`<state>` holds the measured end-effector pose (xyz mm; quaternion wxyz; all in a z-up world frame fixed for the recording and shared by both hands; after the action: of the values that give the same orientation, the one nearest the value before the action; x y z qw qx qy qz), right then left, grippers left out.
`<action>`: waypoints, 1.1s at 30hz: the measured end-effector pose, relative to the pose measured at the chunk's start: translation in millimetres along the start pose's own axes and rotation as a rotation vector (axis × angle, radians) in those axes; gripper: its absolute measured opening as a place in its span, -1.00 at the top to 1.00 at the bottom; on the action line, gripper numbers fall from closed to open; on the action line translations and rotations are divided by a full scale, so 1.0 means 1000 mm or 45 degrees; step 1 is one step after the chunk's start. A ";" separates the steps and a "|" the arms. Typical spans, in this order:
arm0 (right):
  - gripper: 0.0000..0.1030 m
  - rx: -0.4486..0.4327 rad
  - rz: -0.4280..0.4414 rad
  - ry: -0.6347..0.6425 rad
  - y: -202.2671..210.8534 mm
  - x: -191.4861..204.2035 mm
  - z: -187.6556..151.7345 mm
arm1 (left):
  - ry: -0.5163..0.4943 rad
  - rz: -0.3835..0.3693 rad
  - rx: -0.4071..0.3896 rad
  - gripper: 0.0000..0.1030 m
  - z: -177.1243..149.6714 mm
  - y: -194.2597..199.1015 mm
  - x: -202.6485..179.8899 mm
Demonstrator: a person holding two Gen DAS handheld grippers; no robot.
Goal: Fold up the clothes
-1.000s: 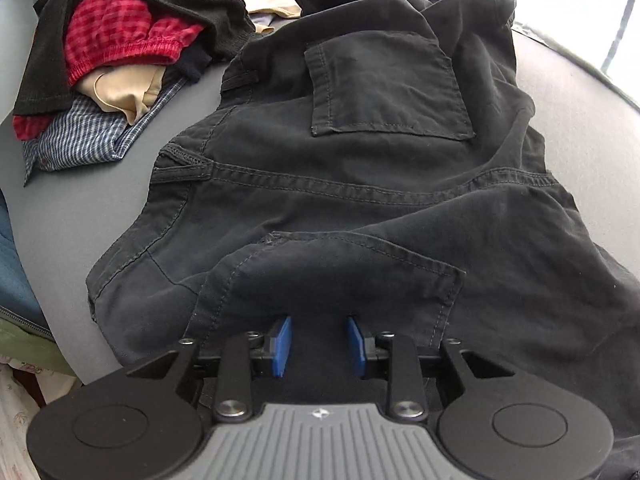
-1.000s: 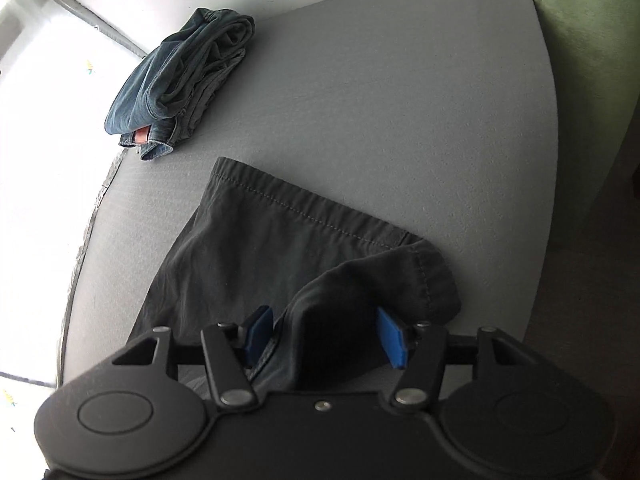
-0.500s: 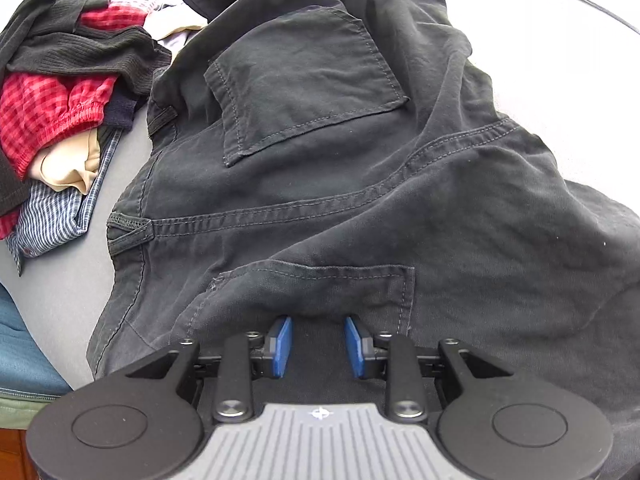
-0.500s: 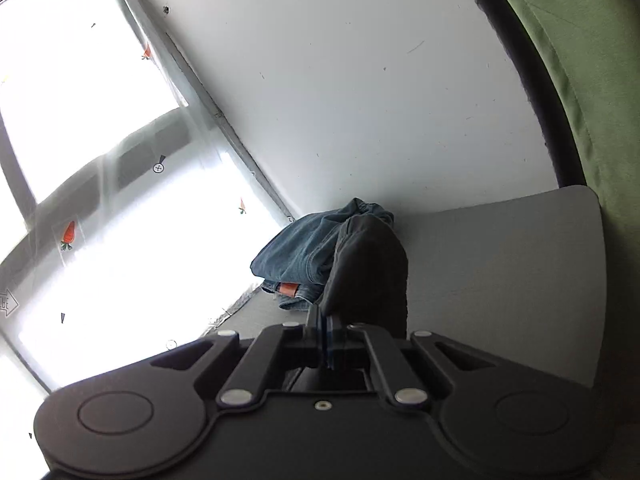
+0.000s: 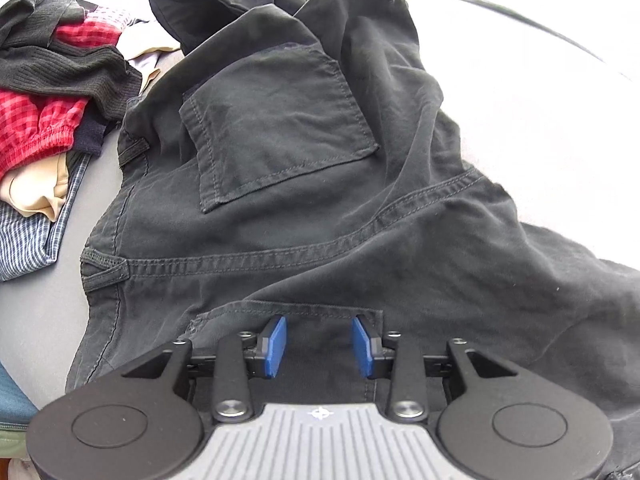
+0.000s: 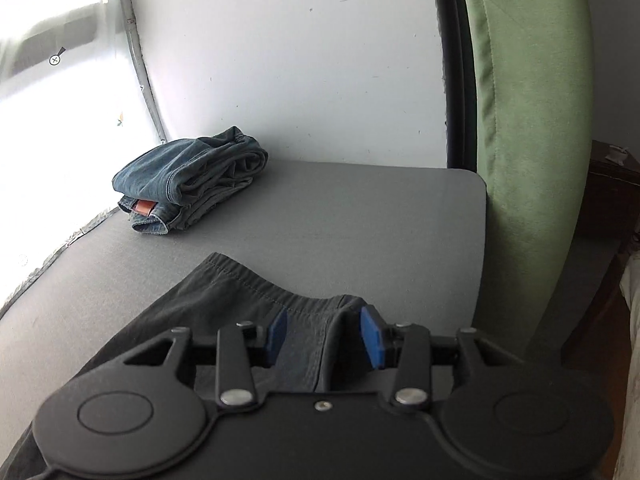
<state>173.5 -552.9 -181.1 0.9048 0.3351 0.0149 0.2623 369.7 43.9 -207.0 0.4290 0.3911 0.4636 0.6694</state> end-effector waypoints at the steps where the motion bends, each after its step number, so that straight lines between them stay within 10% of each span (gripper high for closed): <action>1: 0.19 -0.012 0.019 0.034 0.000 0.009 0.002 | 0.005 -0.017 -0.018 0.22 0.004 0.002 -0.001; 11: 0.42 0.293 0.319 0.235 -0.051 0.121 -0.048 | -0.037 -0.130 -0.149 0.08 0.061 0.015 0.003; 23: -0.29 0.249 -0.046 -0.257 -0.128 0.124 -0.007 | -0.019 -0.192 -0.208 -0.05 0.135 -0.002 0.045; 27: -0.75 0.290 -0.151 -0.150 -0.150 0.152 -0.002 | -0.064 -0.159 -0.150 -0.05 0.145 -0.016 0.031; 33: -0.78 0.405 -0.231 0.024 -0.167 0.179 0.001 | -0.205 -0.082 -0.102 -0.05 0.158 -0.029 -0.003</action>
<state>405.9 -573.4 -256.4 0.8601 0.4688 0.0948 0.1772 522.8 91.8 -193.1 0.5013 0.4112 0.4129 0.6396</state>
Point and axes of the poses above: each gripper's, at about its wrist camera, not at the fingertips, and y roughly against the way its jaws point, x to its left, z to its top, the point moved 5 cm from there along -y, roughly the way its jaws point, and after that the axes turned 4 degrees about x, right-handed, at the moved point
